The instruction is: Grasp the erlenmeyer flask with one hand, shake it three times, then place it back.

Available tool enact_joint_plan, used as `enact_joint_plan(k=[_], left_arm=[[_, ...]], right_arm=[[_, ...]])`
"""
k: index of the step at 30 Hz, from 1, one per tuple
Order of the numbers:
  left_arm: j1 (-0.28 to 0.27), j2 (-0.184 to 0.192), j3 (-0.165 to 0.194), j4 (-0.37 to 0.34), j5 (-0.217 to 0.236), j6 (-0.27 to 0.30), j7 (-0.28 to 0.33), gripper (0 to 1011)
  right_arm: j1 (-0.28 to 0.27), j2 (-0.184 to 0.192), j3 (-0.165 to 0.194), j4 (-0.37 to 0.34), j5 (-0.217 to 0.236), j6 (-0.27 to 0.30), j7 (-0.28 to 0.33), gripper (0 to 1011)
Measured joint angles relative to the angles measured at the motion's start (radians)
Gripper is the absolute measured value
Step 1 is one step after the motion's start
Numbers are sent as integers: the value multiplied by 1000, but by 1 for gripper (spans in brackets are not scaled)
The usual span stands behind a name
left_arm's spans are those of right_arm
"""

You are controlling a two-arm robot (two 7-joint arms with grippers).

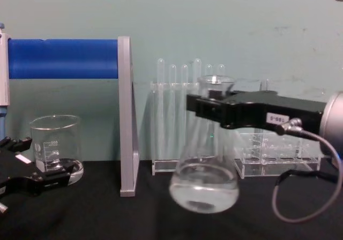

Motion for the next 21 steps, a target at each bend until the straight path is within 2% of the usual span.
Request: enact_joint_plan(k=[11, 21], left_arm=[[0, 0, 0, 0, 0, 0, 0, 1001], [0, 0, 0, 0, 0, 0, 0, 1001]], right_arm=[[-22, 50, -77, -73, 35, 1, 89, 450], [-30, 91, -121, -112, 64, -2, 124, 450]])
